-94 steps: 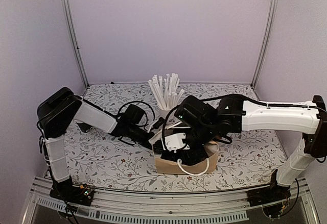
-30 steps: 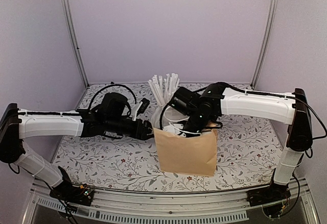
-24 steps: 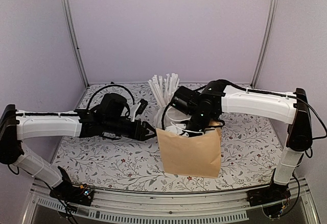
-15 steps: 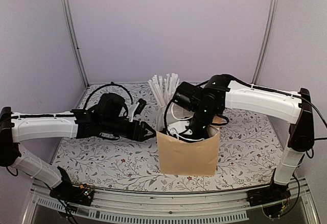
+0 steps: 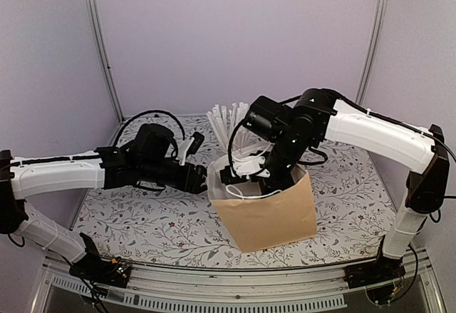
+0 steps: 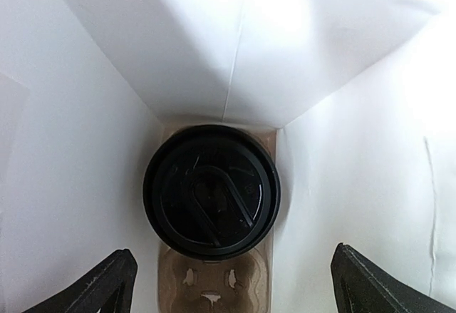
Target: Pack the takeout coffee
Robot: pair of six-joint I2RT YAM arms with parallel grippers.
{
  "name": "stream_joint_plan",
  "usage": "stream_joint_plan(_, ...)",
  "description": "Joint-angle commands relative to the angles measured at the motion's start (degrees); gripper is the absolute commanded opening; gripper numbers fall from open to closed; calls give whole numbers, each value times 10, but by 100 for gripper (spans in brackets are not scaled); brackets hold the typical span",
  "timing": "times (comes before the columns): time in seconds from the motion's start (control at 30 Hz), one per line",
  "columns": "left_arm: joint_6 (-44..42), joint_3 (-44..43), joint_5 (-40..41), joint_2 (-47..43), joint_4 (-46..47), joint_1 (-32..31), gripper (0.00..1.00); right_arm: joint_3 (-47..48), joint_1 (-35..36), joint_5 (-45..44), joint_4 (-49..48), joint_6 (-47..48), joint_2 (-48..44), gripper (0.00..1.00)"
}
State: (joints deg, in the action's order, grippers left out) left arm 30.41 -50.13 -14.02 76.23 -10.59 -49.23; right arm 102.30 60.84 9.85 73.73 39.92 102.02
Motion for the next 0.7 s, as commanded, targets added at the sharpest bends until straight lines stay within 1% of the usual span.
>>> stream_joint_plan(0.0,-23,-39,12,-34,-14,-11,63,16,4,24,12,9,-28,99)
stream_joint_plan(0.2,-46,-79,0,-58,-26,-18,63,11,4,42,-9,19,-42,99)
stream_joint_plan(0.27,-53,-92,-6,-65,-25,-23,64,-6,4,50,-28,25,-55,99)
stream_joint_plan(0.43,-90,-115,-56,-63,-26,-35,65,-50,3,90,-66,40,-87,99)
stream_joint_plan(0.67,-143,-138,-73,-56,-71,-46,65,-117,-2,122,-106,55,-125,99)
